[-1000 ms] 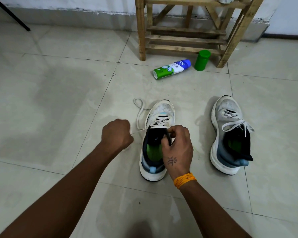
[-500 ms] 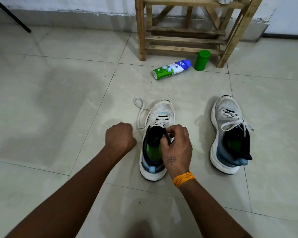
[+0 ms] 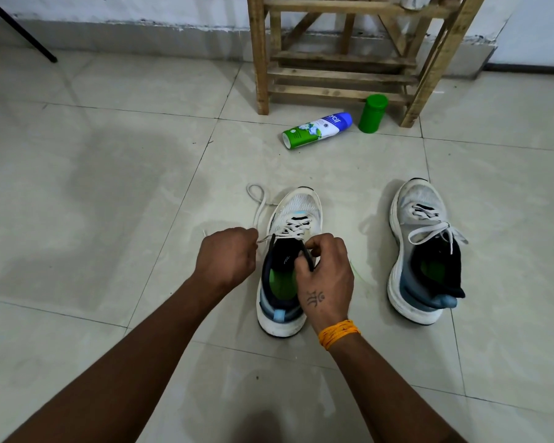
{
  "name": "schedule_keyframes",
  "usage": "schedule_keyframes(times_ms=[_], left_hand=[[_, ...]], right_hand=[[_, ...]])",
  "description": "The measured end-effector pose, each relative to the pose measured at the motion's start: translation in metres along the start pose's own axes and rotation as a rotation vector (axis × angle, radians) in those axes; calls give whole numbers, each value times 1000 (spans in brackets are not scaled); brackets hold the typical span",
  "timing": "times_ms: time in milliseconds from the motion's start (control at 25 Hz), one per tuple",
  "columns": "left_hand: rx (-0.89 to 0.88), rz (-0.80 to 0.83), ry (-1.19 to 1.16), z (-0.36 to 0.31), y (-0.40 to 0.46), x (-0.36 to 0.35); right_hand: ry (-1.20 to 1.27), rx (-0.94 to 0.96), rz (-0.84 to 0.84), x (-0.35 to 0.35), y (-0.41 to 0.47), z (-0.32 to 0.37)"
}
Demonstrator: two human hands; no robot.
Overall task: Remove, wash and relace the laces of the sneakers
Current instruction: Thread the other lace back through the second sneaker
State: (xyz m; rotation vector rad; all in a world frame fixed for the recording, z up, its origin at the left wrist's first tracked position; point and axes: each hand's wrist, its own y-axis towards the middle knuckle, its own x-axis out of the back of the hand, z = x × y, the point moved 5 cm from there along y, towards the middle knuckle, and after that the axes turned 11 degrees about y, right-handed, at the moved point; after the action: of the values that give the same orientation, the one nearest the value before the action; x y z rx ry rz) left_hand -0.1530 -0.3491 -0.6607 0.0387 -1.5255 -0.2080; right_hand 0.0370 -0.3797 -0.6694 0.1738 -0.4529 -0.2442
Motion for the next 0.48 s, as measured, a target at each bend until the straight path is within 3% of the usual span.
schedule_keyframes(times_ms=[80,160,360,480], left_hand=[[68,100,-119,5,1,-7],[150,94,-336,2,2,-4],[544,170,-963,-2,4,-2],[612,144,-1159,-15,15,2]], right_hand=[[2,1,-5,0,1,0],[5,-3,-8,0,0,0],[2,-9,-5,-1,0,0],[2,-17,1,-3,1,0]])
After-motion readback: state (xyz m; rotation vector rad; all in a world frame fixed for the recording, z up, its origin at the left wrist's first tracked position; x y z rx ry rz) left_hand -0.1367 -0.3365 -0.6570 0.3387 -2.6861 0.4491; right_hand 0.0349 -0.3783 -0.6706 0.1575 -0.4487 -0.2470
